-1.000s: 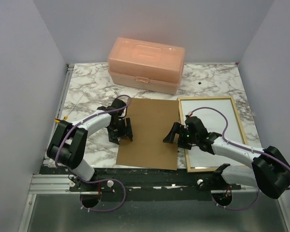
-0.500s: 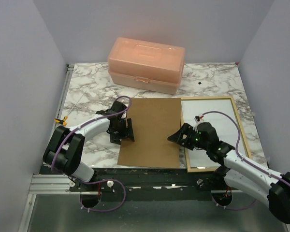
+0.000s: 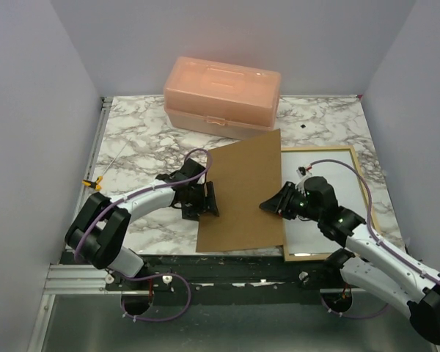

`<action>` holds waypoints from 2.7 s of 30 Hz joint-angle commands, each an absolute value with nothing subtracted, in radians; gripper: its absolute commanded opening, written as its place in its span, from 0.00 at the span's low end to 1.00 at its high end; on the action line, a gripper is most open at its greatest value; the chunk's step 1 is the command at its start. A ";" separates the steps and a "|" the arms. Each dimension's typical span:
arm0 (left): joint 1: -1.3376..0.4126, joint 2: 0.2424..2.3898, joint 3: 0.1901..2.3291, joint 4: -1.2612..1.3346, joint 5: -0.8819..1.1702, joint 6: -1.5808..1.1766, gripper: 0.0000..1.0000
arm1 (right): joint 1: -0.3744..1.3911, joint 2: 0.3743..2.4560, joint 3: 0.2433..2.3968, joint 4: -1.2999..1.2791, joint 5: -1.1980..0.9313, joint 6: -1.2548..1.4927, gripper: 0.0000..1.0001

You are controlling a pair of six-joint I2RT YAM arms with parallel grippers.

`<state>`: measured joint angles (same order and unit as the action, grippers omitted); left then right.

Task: Put the photo into the frame

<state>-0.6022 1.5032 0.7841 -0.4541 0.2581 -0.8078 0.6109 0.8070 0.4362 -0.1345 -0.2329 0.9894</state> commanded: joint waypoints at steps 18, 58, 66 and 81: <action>-0.718 1.028 0.889 -0.675 0.113 -0.792 0.73 | 0.632 1.185 1.422 -1.050 -0.034 0.582 0.00; -0.703 1.168 1.260 -0.550 0.338 -0.865 0.99 | 0.633 1.348 1.687 -1.120 -0.083 0.411 0.66; -0.643 1.209 1.260 -0.461 0.426 -0.886 0.99 | 0.634 1.313 1.631 -0.993 -0.278 0.448 0.70; -0.566 1.261 1.092 -0.237 0.596 -0.930 0.94 | 0.634 1.103 1.311 -0.626 -0.416 0.630 0.80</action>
